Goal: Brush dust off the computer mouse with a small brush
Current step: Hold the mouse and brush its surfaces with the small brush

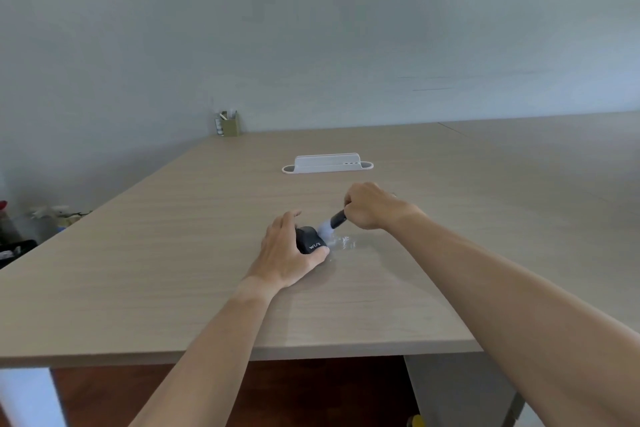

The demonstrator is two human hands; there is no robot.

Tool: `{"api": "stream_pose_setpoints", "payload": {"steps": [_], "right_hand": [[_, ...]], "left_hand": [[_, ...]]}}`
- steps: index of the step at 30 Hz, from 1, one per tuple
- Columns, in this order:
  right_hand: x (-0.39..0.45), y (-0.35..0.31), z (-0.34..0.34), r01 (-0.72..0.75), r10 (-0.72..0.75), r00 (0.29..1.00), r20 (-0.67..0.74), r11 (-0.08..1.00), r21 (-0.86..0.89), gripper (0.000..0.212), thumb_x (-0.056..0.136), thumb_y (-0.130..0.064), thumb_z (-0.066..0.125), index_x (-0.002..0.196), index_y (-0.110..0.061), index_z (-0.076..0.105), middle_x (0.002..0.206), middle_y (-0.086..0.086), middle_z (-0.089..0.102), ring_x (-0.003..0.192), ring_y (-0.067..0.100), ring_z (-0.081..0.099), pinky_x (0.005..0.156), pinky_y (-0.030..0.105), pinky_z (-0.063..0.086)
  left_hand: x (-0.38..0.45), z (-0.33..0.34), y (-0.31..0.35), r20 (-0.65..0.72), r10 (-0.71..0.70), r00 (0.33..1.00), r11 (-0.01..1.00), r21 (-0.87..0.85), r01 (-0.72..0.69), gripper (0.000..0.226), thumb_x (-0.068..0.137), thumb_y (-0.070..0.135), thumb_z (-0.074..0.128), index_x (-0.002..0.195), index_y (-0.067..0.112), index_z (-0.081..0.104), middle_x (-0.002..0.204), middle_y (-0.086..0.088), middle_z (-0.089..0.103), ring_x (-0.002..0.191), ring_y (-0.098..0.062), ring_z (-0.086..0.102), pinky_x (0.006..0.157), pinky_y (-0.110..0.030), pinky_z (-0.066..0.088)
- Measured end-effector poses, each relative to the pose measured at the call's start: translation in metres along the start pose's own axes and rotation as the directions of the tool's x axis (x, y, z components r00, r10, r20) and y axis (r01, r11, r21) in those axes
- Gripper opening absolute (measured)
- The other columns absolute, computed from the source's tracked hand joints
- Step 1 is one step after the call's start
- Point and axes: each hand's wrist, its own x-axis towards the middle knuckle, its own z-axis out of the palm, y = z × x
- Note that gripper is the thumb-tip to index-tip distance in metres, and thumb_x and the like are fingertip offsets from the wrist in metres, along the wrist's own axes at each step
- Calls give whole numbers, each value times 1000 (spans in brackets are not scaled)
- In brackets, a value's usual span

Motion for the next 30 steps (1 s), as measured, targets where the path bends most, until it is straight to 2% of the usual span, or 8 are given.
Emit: {"api": "stream_pose_setpoints", "payload": {"steps": [4,7,11,16,20,24,27,30], "right_hand": [[8,-8,10,101,-99,995,-20,981,167,30,81,-4,44,88,-6,73,92,13,67,91,32,59,69,32,44],[7,-9,14,107,-110,993,34,992,64,32,81,-5,45,95,-10,73,102,12,68,96,34,62,77,36,50],[3,-5,3,-4,3,1000,-7,991,-134,22,87,-13,51,102,-11,67,110,10,64,92,35,57,82,36,43],[8,-8,8,64,-65,998,1,990,128,32,82,-6,43,96,-6,72,103,15,66,98,34,59,78,36,48],[3,-5,13,72,-73,995,67,997,24,36,83,-5,43,104,-8,72,109,13,66,94,35,60,80,38,51],[2,-1,2,19,-21,999,-26,996,-89,32,87,-13,48,113,-8,67,113,13,61,96,37,57,80,37,43],[8,-4,2,55,-53,998,-42,996,71,31,83,-8,45,99,-5,72,95,12,60,90,35,56,72,34,43],[11,-8,10,99,-103,994,30,989,112,34,83,-4,43,96,-9,74,98,12,65,93,33,58,73,34,46]], "left_hand": [[1,-2,-1,27,13,1000,999,-34,-12,89,64,50,67,144,30,32,129,8,49,127,-14,40,107,-37,36],[-1,-2,2,-3,9,1000,1000,-6,-9,92,68,50,69,146,26,26,120,10,50,125,-16,38,104,-32,32],[-2,-3,4,-9,-20,1000,999,-28,19,102,61,65,70,145,28,25,118,10,51,122,-15,43,104,-38,39],[0,-2,6,-11,2,1000,998,-59,-2,99,67,47,78,146,22,24,110,9,54,106,-10,48,88,-23,36],[1,-1,2,17,26,1000,997,-71,-25,96,69,38,76,147,24,21,110,8,53,110,-15,48,89,-24,33],[0,-1,0,45,12,999,996,-83,-8,93,65,45,70,144,34,23,122,2,53,118,-16,47,96,-29,37],[2,-2,3,-19,18,1000,1000,12,-18,88,60,60,69,136,35,33,119,8,56,119,-16,48,100,-36,39],[1,-3,6,-30,24,999,998,62,-22,88,62,57,71,137,30,34,109,12,56,114,-21,51,98,-36,38]]}}
